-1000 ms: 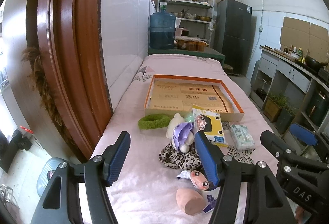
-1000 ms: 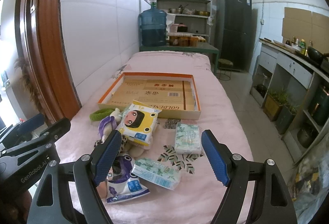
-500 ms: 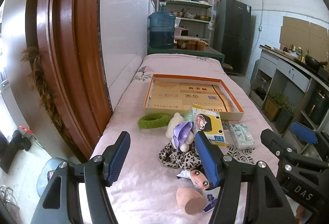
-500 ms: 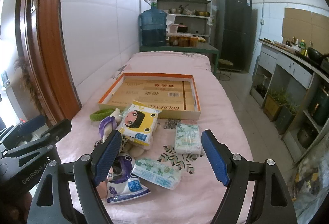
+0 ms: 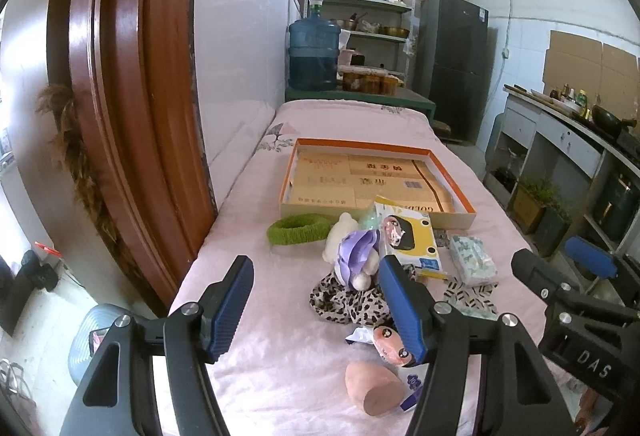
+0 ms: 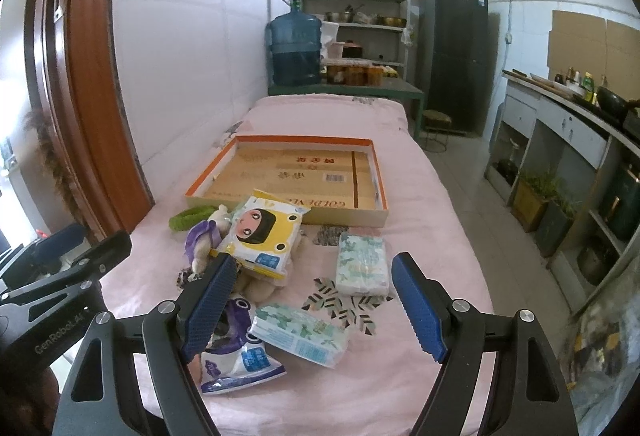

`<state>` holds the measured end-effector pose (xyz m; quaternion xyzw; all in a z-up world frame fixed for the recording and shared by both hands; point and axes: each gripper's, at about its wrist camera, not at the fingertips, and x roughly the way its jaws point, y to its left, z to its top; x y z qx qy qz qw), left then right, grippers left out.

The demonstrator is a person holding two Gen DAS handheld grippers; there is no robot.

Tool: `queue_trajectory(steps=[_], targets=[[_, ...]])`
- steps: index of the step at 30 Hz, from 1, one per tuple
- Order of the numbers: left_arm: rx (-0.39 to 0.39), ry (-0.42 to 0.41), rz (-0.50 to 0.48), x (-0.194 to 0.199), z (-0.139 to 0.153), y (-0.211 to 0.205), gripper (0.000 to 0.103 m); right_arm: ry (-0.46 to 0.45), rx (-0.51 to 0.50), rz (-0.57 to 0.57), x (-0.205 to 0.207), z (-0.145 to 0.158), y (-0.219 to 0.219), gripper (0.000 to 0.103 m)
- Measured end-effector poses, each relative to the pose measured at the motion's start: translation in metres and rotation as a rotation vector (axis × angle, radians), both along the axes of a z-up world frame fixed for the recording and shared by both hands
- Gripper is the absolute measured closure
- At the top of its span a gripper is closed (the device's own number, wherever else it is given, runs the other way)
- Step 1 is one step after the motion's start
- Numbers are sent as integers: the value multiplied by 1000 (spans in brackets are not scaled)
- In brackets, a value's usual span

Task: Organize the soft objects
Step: 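Lower the left gripper onto the pink sponge egg and close it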

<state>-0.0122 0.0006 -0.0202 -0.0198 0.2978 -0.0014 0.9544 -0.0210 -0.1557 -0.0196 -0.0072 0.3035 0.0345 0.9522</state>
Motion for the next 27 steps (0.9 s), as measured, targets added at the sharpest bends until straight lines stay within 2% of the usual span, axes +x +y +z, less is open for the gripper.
queue_trajectory(steps=[8,12,20,27], targets=[[-35,29,-14,5,-15,17,38,40,8,-26,4,-18,-19,22],[-75,45,-60,3,-24,22,38,75,24,-37,4,-30,-26,22],[-109,103,-211,-14,-57,2,39,139,38,4,0,-63,-29,22],[-114,141,-248,-15,-74,-15,40,160,47,28,-1,-78,-30,22]])
